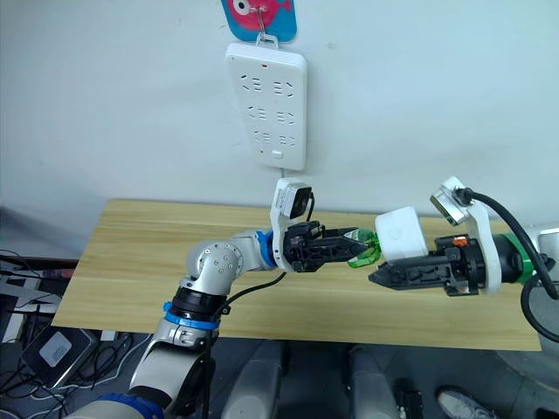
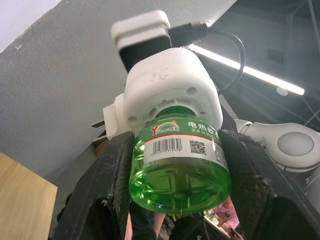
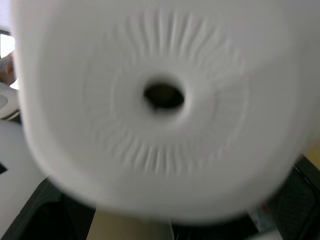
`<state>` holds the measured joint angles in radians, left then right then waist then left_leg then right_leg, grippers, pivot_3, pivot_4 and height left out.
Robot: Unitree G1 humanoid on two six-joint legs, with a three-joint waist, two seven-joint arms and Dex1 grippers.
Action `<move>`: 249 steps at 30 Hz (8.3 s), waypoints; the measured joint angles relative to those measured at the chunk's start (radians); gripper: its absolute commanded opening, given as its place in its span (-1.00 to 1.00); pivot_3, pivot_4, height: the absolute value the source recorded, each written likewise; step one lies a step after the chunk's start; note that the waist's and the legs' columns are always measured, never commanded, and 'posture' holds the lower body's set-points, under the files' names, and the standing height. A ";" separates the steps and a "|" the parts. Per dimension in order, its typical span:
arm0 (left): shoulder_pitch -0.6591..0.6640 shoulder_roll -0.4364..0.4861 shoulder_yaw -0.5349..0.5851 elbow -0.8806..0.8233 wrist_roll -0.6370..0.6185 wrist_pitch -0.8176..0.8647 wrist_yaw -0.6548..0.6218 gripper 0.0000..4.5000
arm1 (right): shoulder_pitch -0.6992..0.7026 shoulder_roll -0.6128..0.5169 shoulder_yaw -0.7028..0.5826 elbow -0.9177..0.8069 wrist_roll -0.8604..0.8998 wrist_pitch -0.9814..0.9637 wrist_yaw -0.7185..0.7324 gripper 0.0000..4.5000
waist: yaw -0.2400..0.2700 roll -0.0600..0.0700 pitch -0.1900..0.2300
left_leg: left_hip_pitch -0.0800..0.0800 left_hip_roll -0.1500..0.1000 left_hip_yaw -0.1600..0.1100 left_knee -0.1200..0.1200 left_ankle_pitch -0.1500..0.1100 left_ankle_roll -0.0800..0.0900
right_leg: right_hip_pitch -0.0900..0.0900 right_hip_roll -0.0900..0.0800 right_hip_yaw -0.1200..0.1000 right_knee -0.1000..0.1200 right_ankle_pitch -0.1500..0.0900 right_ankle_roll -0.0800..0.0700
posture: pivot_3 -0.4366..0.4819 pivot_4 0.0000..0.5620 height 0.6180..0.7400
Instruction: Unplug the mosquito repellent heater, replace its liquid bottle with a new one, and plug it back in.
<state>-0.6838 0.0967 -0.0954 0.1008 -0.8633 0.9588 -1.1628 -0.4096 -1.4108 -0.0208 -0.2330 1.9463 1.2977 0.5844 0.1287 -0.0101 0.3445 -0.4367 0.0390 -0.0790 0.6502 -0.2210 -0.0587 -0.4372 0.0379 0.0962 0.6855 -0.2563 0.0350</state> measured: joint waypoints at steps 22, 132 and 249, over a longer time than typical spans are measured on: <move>-0.003 0.075 -0.003 -0.019 -0.027 0.081 -0.028 0.00 | -0.077 0.165 -0.134 0.235 -0.458 0.002 0.050 -0.98 | -0.054 -0.001 -0.001 | 0.002 -0.001 0.000 0.011 0.003 -0.004 | 0.007 0.000 0.003 0.000 0.004 0.013 | 0.43 0.01 1.00; -0.017 0.076 -0.044 0.086 0.078 -0.023 -0.052 0.00 | -0.040 0.013 -0.113 -0.096 0.001 0.069 0.019 -0.98 | -0.084 0.000 -0.002 | -0.001 -0.010 -0.003 0.008 0.004 -0.003 | 0.009 -0.008 0.002 -0.007 0.003 0.018 | 0.35 0.01 1.00; 0.077 0.207 -0.294 -0.061 1.087 -1.206 0.350 1.00 | 0.076 0.366 -0.165 -0.106 -0.142 -0.123 -0.697 0.36 | -0.062 -0.002 -0.004 | -0.001 -0.014 -0.001 0.010 0.004 -0.004 | 0.011 -0.015 0.002 -0.007 0.008 0.016 | 0.43 -0.08 1.00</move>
<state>-0.6065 0.3037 -0.3894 0.0401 0.2233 -0.2470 -0.8130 -0.3337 -1.0444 -0.1858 -0.3385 1.8045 1.1744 -0.1122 0.0664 -0.0121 0.3403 -0.4379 0.0248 -0.0797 0.6603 -0.2166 -0.0623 -0.4266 0.0226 0.0986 0.6788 -0.2480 0.0514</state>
